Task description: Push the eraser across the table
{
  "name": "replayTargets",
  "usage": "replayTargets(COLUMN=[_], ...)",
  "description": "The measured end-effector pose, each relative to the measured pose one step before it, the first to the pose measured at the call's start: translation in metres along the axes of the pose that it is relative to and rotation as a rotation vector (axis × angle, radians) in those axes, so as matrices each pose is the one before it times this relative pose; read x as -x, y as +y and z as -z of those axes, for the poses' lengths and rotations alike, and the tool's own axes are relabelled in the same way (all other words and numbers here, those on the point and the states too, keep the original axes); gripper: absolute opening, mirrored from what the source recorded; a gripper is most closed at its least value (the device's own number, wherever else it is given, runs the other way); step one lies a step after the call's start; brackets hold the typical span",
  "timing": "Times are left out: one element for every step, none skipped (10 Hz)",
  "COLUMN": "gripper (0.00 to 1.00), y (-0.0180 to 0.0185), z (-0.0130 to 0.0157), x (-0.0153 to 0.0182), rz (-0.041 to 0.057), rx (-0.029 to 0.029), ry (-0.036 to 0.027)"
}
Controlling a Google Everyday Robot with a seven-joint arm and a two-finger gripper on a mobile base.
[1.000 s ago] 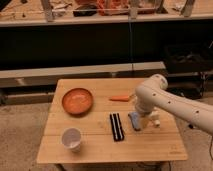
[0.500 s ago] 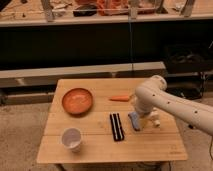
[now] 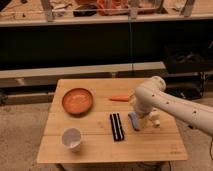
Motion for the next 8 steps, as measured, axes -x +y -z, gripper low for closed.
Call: replayTargets(gripper=[0.8,0.8,0.8,0.8,0.8,0.8,0.8,0.8], y=[0.00031,0.00047,0.00027,0.0002,0.00011,-0.00012,0.00072,0.00009], z=[-0.00142,-0.00108,-0.00077,-0.00098,-0.00083,-0.00069,-0.00156,-0.00124], x=[0.00031,0.00028,0.00039,0.00081,0.00057,0.00054,0.0003,0.00046], rz=[0.00576,0.00551,0.00478,0.00661,0.0053,0.00377,0.00422,0.00337], rx=[0.00094,0.00144,0.00124,0.00168,0.0013,0.00144,0.00326,0.00183], ry=[-0.00273,-0.00172,-0.00159,-0.00173,-0.00157,-0.00093,-0.0008,-0.00116])
